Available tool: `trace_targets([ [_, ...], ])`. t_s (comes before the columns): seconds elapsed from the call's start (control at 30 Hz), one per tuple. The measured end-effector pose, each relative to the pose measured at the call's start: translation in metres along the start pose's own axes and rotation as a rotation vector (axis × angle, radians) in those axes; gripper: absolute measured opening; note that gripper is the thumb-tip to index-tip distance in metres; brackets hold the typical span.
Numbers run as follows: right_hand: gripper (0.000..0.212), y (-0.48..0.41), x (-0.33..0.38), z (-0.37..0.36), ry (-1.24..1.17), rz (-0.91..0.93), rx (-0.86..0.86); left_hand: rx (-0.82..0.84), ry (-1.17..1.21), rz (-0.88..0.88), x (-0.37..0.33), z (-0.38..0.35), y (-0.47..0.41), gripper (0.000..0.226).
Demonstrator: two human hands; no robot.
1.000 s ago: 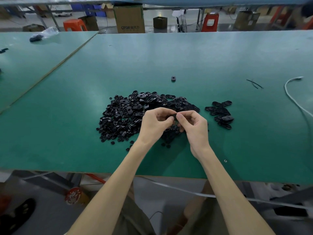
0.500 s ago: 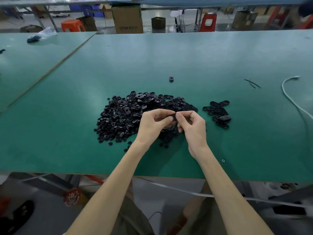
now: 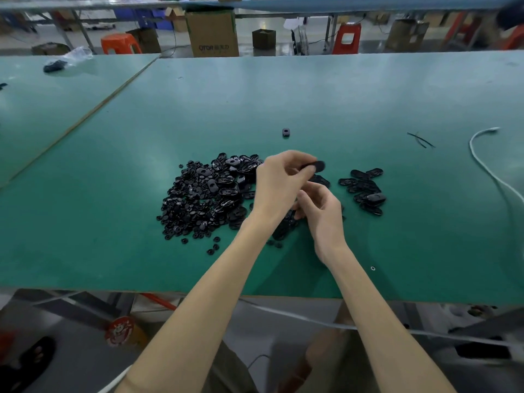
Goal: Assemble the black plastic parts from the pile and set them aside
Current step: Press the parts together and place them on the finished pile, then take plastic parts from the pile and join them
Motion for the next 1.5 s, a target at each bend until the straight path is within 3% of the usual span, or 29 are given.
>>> trace_targets([
  [0.07, 0.006, 0.000, 0.000, 0.000, 0.043, -0.002, 0.004, 0.083, -0.021, 0.005, -0.009, -0.023, -0.011, 0.015],
  [0.17, 0.017, 0.001, 0.002, 0.001, 0.068, -0.010, 0.014, 0.216, -0.076, 0.009, -0.014, -0.061, -0.021, 0.016],
  [0.23, 0.010, 0.004, 0.002, -0.001, -0.125, -0.055, 0.063, 0.271, -0.092, 0.016, -0.013, -0.080, -0.023, 0.017],
  [0.37, 0.028, 0.005, -0.001, -0.001, -0.246, -0.131, 0.074, 0.341, -0.136, 0.048, -0.004, -0.095, -0.020, 0.025],
  [0.53, 0.015, 0.001, 0.001, -0.001, 0.005, -0.041, 0.023, 0.174, -0.114, 0.063, 0.006, -0.065, -0.021, 0.022],
  [0.67, 0.013, 0.002, 0.002, -0.001, 0.013, -0.005, 0.016, 0.088, -0.218, 0.076, 0.022, -0.019, -0.022, 0.020],
  [0.93, 0.016, -0.001, -0.004, 0.000, 0.046, -0.029, -0.001, -0.185, -0.684, 0.082, 0.048, 0.094, -0.019, 0.022],
  [1.1, 0.016, -0.001, -0.004, -0.002, 0.072, -0.027, 0.003, -0.130, -0.971, 0.270, 0.069, 0.130, -0.018, 0.032],
  [1.27, 0.016, -0.001, -0.003, -0.002, 0.082, -0.024, 0.005, -0.173, -0.902, 0.218, 0.068, 0.131, -0.013, 0.014],
  [1.5, 0.016, -0.002, -0.003, -0.001, 0.069, -0.024, 0.002, -0.231, -0.869, 0.220, 0.076, 0.141, -0.015, 0.022],
])
Point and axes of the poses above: each hand's wrist, its own y-axis away from the middle knuckle, its own z-axis out of the back of the hand, x = y × z, the point moved 6 cm from there along -y, towards the middle knuckle, and after that the axes turned 8 degrees about y, right-handed, at the moved point
